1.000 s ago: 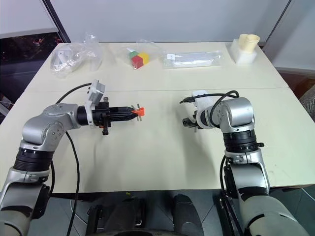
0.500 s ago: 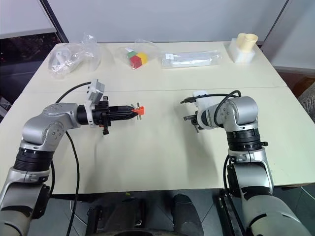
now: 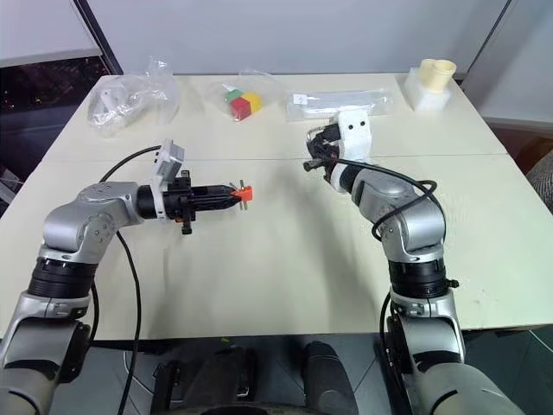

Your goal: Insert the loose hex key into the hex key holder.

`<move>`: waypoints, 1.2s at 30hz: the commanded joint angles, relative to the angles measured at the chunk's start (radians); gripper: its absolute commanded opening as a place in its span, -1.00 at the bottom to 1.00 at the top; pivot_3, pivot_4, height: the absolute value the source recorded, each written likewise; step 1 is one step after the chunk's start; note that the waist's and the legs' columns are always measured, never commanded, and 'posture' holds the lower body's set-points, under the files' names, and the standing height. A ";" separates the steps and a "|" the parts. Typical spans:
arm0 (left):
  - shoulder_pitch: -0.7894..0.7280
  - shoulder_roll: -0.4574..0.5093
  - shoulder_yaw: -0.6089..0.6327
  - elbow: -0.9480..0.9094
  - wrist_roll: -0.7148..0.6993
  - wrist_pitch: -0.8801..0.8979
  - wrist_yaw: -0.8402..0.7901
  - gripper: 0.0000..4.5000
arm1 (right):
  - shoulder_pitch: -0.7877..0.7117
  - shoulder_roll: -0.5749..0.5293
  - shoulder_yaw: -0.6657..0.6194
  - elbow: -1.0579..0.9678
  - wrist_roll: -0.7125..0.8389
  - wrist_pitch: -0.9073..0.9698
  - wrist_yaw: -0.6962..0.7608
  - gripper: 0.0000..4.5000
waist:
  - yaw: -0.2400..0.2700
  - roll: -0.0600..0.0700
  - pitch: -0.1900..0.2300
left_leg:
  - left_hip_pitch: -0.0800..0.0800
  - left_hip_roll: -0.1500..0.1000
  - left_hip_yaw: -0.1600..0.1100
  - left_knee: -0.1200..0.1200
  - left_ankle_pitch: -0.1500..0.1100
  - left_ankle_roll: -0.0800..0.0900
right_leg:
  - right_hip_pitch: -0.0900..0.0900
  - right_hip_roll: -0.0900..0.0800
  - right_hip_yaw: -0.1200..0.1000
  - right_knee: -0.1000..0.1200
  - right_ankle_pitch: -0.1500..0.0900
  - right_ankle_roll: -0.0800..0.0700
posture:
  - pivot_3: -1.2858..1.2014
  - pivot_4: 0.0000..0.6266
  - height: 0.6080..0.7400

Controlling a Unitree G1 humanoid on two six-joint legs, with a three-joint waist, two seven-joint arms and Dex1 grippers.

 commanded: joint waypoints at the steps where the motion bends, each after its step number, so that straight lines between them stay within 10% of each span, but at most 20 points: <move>1: -0.048 -0.010 0.006 0.024 0.011 -0.008 0.013 -0.96 | 0.025 0.050 0.017 -0.054 0.006 -0.147 0.061 -0.99 | 0.000 0.000 0.000 | 0.000 0.000 0.000 0.000 0.000 0.000 | 0.000 0.000 0.000 0.000 0.000 0.000 | 0.03 -0.52 1.00; 36: -0.116 -0.038 0.065 0.044 -0.017 0.047 0.057 -0.96 | 0.081 0.285 0.157 0.154 -0.145 -0.732 0.214 -0.99 | 0.000 0.000 0.000 | 0.000 0.000 0.000 0.000 0.000 -0.001 | 0.000 -0.002 0.001 0.001 0.000 0.000 | 0.03 -0.52 1.00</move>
